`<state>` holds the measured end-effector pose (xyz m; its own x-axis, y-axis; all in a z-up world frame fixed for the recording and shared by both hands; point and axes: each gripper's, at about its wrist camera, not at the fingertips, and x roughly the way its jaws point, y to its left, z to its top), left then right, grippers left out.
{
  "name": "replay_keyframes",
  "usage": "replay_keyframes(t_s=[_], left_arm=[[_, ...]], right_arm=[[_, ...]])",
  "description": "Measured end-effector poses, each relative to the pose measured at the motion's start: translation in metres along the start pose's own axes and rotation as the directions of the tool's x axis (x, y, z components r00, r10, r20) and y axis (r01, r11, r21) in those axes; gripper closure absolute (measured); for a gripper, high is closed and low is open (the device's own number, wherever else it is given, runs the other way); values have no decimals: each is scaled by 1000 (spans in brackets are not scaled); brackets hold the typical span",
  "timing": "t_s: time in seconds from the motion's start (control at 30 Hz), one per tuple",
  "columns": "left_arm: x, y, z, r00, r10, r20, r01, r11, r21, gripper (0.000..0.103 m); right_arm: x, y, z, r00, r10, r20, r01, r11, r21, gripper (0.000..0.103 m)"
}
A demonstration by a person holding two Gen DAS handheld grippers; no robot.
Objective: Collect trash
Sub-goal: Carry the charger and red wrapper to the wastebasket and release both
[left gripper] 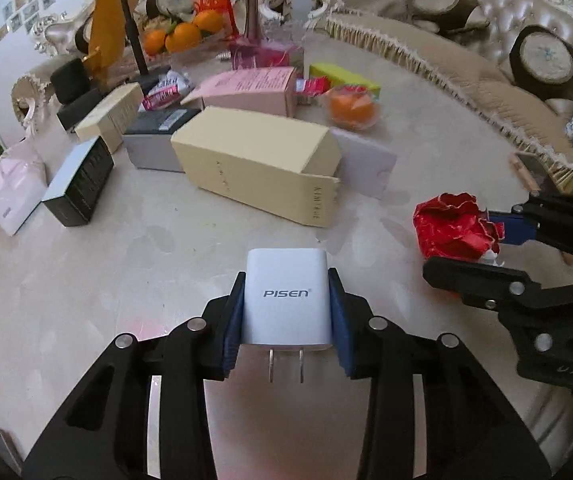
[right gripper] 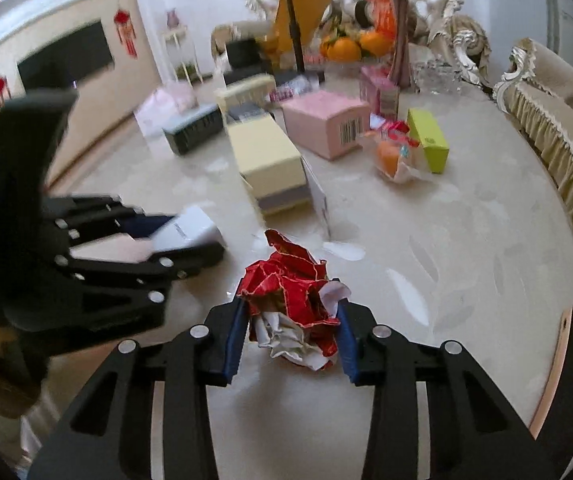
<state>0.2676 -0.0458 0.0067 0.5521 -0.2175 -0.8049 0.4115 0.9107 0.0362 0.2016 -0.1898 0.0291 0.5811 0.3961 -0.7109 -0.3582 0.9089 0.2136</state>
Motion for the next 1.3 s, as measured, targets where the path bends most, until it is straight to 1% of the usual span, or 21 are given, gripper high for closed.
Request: replay_keyframes(t_s=[0.07,0.17,0.23,0.3,0.33,0.4,0.47,0.5,0.57,0.63,0.7,0.8,0.83,0.9,0.93,1.03,1.17,1.2,1.23,1.27,1.3], left_arm=[[-23,-1,-5,998,-34,59,35,999,-23,65],[-73,-11,-24,984,-64,167,69,997,-24,65],[-109,-22,-50,970,-82,231,90,996,-27,65],[-137,-36,-82,960,-116,254,127,992,-26,65],[-145,-44,-98,959,-136,249,145,989,-22,65],[-154,-61,-136,965,-160,206,169,985,-24,65],[-149,-73,-168,972,-188,138,196,980,-47,65],[-138,-79,-189,976,-204,78,209,975,-70,65],[-109,-87,-222,977,-209,-39,204,973,-112,65],[-82,-91,-241,970,-212,-115,195,970,-145,65],[-45,-96,-257,955,-224,-192,193,967,-166,65],[-3,-104,-268,942,-197,-272,158,975,-159,65],[7,-105,-269,937,-204,-284,160,973,-168,65],[20,-109,-269,938,-193,-288,152,976,-158,65],[23,-110,-269,940,-188,-284,148,976,-156,65],[29,-108,-270,943,-191,-272,149,974,-170,65],[34,-103,-271,940,-187,-285,133,971,-199,64],[34,-103,-274,941,-185,-285,129,971,-202,62],[32,-103,-275,942,-184,-281,128,970,-207,52],[32,-102,-275,944,-186,-274,130,969,-211,45],[32,-101,-275,946,-186,-265,130,968,-215,32]], right_arm=[[-15,1,-4,998,52,27,-52,998,23,66],[-48,9,-19,989,127,75,-129,991,21,66],[-70,17,-35,981,169,96,-171,985,14,66],[-92,25,-57,973,204,105,-207,978,18,66],[-98,30,-66,971,216,99,-219,976,15,66],[-109,40,-89,972,221,75,-222,975,11,66],[-113,49,-118,971,241,13,-241,970,23,66],[-111,52,-132,969,246,-21,-245,969,33,66],[-97,57,-165,967,223,-124,-217,974,63,66],[-70,54,-194,954,202,-221,-180,977,115,66],[-45,48,-212,941,174,-290,-137,980,146,66],[-4,41,-230,921,105,-374,-59,989,132,66],[4,40,-233,917,92,-388,-45,991,129,66],[19,37,-238,902,101,-420,-38,987,157,66],[21,37,-240,901,106,-420,-41,986,163,66],[26,42,-241,904,73,-420,-18,991,135,66],[25,45,-244,906,64,-419,-13,992,124,66],[26,45,-246,907,63,-416,-12,992,124,65],[27,44,-246,909,70,-412,-17,991,130,64],[28,43,-247,908,82,-411,-26,990,141,59],[28,41,-250,906,91,-415,-31,988,149,55]])
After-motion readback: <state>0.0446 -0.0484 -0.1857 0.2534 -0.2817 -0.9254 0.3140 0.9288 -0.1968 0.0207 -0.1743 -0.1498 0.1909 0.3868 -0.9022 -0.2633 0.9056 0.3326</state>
